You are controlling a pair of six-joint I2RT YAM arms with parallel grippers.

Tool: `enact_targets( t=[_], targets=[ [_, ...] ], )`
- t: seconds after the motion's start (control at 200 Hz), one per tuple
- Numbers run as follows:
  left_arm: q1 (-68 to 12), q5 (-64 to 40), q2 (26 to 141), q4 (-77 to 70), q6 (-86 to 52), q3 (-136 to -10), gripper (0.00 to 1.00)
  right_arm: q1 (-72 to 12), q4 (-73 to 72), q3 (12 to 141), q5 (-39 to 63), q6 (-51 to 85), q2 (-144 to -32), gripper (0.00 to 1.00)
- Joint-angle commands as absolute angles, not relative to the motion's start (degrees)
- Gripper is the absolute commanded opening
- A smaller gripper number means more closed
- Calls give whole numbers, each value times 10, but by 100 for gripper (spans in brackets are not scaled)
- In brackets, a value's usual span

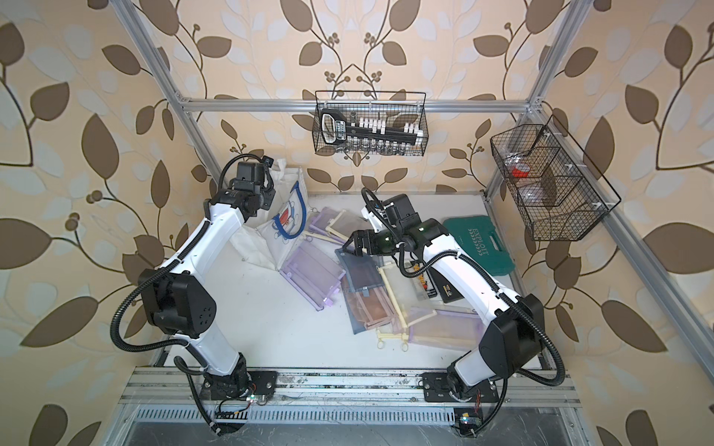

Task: Put the pencil pouch into the canvas bag
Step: Place the pencil pouch in the canvas bag.

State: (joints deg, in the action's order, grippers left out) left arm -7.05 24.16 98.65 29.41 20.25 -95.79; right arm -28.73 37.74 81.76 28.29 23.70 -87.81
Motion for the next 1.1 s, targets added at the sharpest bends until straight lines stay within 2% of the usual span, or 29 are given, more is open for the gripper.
enact_targets(
  t=[0.0,0.23,0.27,0.37,0.415,0.525,0.72,0.965,1.095],
  targets=[
    [-64,234,987,315,158,-959,0,-284,404,870,278,215,-887,99],
    [-54,211,997,354,110,-955,0,-279,419,908,267,219,-887,100],
    [-54,205,993,360,105,-956,6,-278,422,915,265,219,-889,100],
    [-54,186,983,374,93,-959,32,-278,432,939,260,217,-895,100],
    [-54,181,978,383,86,-961,40,-278,433,948,257,216,-897,100],
    [-54,172,965,410,66,-966,57,-276,439,954,251,213,-896,100],
    [-54,167,926,470,25,-984,78,-267,440,950,255,210,-892,100],
    [-62,117,860,537,-49,-1000,85,-260,417,942,260,215,-896,100],
    [-123,120,835,575,-98,-1015,88,-255,400,933,272,220,-912,100]
  ],
)
